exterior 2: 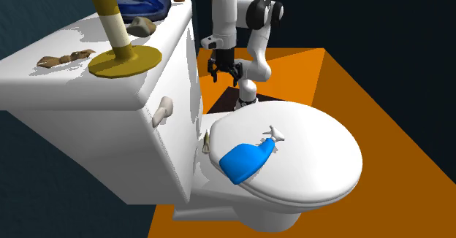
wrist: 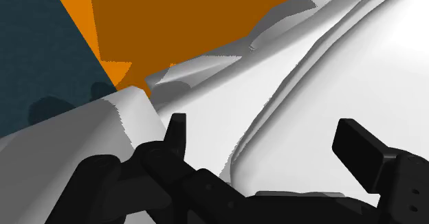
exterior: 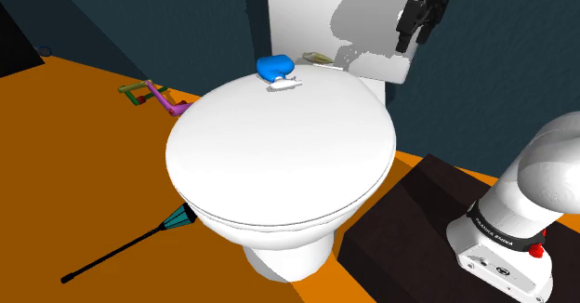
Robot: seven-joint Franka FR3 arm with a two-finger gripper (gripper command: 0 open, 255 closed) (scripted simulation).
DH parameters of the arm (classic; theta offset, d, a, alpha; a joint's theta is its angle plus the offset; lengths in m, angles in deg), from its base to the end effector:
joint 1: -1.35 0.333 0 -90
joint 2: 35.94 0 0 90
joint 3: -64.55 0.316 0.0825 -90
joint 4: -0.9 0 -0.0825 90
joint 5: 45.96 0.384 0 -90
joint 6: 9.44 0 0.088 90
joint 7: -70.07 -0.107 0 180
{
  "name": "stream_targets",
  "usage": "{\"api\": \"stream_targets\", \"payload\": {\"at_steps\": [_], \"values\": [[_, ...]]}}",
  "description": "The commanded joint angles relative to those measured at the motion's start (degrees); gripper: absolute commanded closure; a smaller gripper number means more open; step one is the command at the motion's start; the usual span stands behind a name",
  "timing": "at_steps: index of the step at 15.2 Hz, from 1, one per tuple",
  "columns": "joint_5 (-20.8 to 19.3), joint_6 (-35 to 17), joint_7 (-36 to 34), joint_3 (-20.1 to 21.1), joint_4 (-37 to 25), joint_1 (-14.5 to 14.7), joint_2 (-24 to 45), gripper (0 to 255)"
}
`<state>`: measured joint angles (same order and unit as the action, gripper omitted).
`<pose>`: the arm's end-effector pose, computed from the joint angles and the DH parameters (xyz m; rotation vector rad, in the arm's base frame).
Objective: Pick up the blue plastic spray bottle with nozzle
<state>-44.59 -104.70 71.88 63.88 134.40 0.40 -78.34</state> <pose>0.3288 -0.0080 0.5968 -3.1098 -0.0074 -0.1142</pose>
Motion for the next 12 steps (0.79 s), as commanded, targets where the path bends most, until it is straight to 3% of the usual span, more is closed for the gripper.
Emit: {"api": "stream_targets", "payload": {"at_steps": [1, 12], "values": [[0.0, 0.0, 0.0, 0.0, 0.0, 0.0, 0.0, 0], [2.4, -0.2, -16.0, 12.2, -16.2, 2.2, 20.8, 0]]}}
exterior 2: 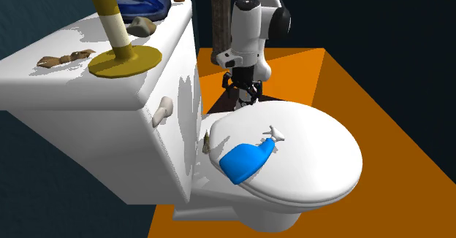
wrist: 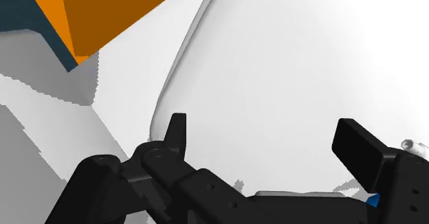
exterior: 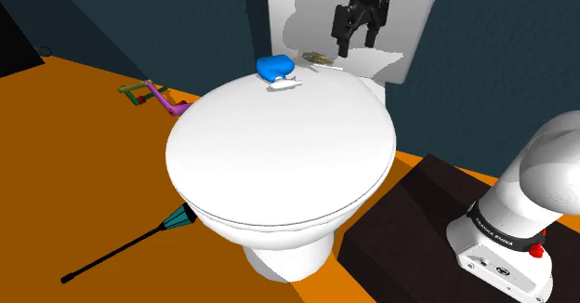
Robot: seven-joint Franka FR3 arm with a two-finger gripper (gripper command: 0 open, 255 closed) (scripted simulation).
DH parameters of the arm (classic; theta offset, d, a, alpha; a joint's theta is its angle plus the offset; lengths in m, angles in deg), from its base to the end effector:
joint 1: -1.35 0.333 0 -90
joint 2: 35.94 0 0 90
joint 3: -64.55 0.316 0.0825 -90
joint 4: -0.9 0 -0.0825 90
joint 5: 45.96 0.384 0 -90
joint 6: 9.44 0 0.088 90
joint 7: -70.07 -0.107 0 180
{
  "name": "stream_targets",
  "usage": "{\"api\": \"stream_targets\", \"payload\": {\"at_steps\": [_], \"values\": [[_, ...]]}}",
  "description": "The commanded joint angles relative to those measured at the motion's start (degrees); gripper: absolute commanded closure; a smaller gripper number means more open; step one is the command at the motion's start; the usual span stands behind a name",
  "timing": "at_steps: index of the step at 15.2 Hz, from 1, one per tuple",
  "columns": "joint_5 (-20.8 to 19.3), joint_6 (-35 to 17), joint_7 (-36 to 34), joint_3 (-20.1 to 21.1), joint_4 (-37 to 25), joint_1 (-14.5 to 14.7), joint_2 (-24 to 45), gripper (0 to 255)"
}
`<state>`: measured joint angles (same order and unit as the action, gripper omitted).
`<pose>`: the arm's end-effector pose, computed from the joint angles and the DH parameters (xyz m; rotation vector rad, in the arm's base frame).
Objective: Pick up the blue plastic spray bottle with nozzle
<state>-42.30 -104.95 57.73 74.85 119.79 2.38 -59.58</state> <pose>0.4172 0.1025 0.5925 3.1328 -0.0606 0.0007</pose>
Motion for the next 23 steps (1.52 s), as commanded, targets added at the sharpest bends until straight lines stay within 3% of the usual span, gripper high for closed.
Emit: {"api": "stream_targets", "payload": {"at_steps": [1, 8, 14, 23], "values": [[-0.1, 0.2, -3.3, 2.2, -3.6, 0.4, 4.2, 0], [-3.3, 3.4, -14.0, 8.1, -19.8, 2.4, 20.9, 0], [-7.8, 8.6, -21.8, 10.8, -36.5, 6.2, 35.9, 0], [-7.6, 2.5, -21.7, 10.6, -29.6, 5.8, 35.1, 0]]}}
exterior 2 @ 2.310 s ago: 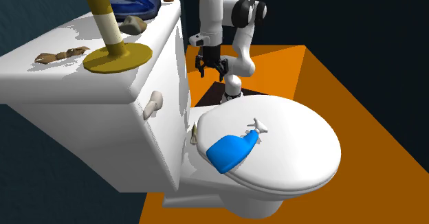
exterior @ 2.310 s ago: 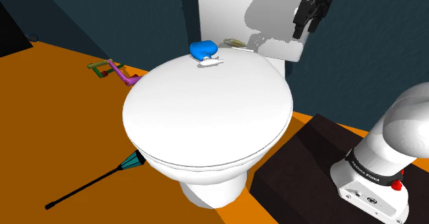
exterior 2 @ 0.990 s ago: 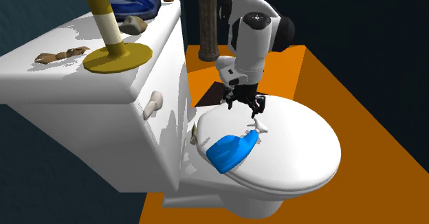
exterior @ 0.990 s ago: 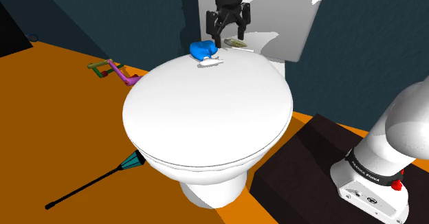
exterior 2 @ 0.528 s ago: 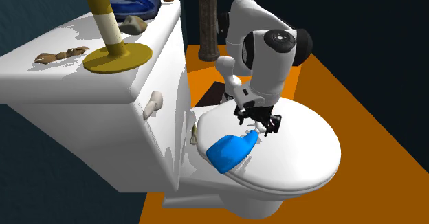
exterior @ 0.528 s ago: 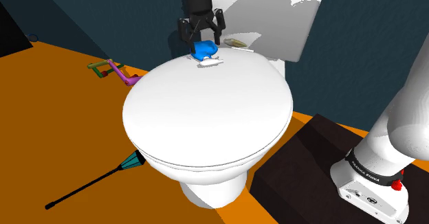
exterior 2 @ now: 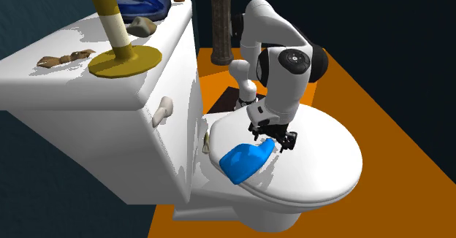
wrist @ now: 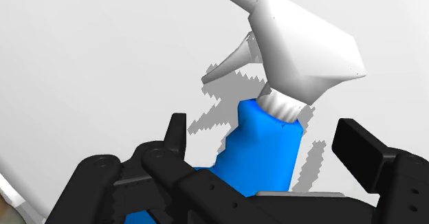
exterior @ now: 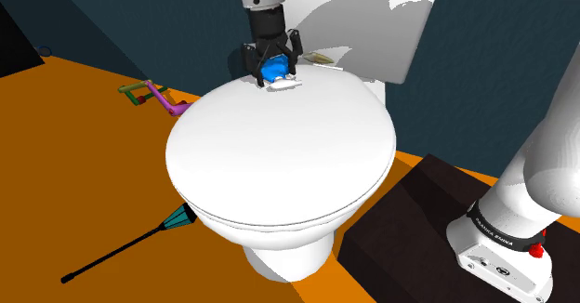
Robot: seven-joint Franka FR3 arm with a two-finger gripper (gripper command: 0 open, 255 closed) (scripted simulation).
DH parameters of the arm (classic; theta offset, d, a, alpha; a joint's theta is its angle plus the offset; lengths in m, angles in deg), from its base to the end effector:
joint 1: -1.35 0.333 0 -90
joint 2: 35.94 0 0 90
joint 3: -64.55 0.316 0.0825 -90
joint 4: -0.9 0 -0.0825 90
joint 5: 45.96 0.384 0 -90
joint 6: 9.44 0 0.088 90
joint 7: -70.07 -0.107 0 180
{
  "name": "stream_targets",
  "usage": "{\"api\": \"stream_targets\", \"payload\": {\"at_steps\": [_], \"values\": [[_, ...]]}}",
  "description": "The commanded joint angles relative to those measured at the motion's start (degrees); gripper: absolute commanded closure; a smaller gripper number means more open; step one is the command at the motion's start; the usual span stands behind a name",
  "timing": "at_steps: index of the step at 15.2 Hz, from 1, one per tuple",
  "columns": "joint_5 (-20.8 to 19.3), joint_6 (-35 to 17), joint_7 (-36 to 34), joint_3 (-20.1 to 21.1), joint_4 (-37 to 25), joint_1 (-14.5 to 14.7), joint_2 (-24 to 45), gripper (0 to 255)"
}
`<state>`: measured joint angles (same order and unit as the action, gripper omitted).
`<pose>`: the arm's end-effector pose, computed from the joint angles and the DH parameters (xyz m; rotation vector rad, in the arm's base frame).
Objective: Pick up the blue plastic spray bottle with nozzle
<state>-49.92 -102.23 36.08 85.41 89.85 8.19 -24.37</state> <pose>0.5491 0.2600 0.5263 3.0734 -0.1609 -0.1632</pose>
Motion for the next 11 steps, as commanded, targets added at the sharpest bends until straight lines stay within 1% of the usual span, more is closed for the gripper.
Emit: {"api": "stream_targets", "payload": {"at_steps": [1, 10, 11], "values": [[0.0, -0.2, 0.0, 0.0, 0.2, 0.0, -0.1, 255], [0.0, -0.3, 0.0, 0.0, 0.3, 0.0, -0.1, 255], [0.0, 0.5, 0.0, 0.0, -0.5, 0.0, 0.0, 255]]}}
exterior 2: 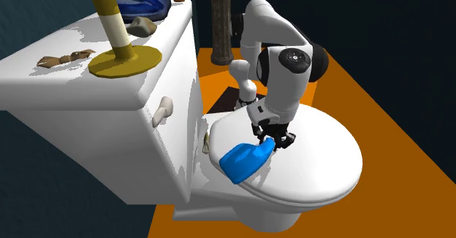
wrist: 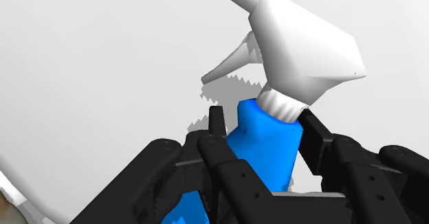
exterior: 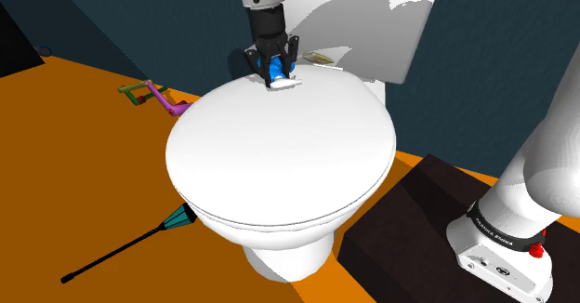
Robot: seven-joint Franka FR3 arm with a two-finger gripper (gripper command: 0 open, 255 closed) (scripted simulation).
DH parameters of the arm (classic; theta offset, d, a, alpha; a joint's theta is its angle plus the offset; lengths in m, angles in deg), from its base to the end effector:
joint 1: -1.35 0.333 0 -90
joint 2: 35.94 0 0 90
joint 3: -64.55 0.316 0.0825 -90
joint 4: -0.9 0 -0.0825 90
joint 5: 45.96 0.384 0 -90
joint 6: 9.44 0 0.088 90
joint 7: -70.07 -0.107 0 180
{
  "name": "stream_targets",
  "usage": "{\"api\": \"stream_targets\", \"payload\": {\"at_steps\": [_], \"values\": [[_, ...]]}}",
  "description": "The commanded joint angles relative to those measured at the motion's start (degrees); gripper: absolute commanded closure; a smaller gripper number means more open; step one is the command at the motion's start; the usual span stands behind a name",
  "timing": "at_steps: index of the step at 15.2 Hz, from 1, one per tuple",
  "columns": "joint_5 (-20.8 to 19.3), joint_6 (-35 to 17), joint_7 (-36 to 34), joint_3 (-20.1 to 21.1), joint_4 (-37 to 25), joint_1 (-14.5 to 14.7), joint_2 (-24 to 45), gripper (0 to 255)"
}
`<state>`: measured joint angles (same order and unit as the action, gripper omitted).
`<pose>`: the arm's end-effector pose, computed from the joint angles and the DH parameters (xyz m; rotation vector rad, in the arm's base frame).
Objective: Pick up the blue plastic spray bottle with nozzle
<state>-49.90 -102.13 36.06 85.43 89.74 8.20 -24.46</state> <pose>0.5487 0.2602 0.5279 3.0742 -0.1610 -0.1609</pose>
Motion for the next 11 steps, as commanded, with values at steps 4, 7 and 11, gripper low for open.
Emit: {"api": "stream_targets", "payload": {"at_steps": [4, 7, 11], "values": [[-0.1, 3.6, 0.0, 0.1, -3.9, 0.2, 0.4, 255], [-0.2, 6.1, -0.1, 0.1, -6.8, 0.4, 0.8, 255], [-0.5, 9.6, -0.2, 0.2, -11.1, 0.8, 1.7, 255]]}}
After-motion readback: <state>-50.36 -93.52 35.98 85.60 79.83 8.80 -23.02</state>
